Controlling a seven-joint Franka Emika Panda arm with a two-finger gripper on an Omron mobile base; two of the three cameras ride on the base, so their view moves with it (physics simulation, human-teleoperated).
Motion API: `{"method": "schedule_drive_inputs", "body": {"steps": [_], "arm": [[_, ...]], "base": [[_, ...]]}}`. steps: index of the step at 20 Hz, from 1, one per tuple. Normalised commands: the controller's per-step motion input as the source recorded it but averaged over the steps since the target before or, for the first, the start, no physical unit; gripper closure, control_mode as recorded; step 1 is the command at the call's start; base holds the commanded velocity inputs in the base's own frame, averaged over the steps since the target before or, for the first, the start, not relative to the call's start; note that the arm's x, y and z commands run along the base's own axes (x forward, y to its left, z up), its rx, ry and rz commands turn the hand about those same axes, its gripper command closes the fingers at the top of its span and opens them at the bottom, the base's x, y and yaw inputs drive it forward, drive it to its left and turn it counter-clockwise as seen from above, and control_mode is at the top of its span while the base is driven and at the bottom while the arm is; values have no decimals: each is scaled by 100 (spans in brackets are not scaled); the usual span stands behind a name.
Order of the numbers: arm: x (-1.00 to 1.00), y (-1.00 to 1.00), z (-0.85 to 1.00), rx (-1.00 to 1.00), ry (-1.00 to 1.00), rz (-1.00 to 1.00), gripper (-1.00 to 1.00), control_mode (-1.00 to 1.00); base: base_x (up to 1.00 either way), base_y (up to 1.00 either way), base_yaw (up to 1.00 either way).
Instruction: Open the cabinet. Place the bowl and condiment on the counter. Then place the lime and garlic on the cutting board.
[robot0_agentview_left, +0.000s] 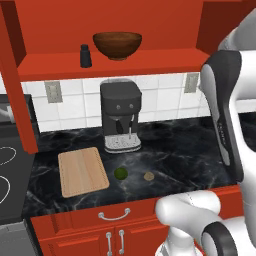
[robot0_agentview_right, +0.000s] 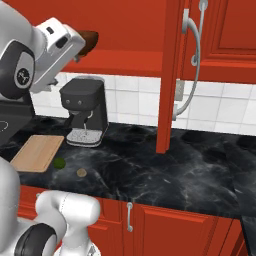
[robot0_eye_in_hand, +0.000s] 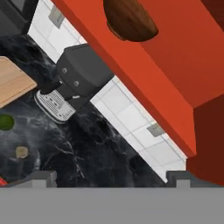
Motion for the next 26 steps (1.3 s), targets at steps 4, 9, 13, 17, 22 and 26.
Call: {"method": "schedule_drive_inputs", "body": {"steps": [4, 9, 13, 17, 22, 26], "arm": [[-31, 37, 0, 20, -5, 0, -100, -100], [-32, 37, 0, 25, -7, -1, -100, -100], [-19, 35, 0, 22, -4, -2, -100, -100], [-4, 35, 0, 20, 0, -4, -100, -100], [0, 34, 0, 16, 0, -6, -100, -100], [0, 36, 0, 14, 0, -7, -100, -100]], "base": [[0, 0, 0], [0, 0, 0], [0, 0, 0], [0, 0, 0], [0, 0, 0], [0, 0, 0]]}}
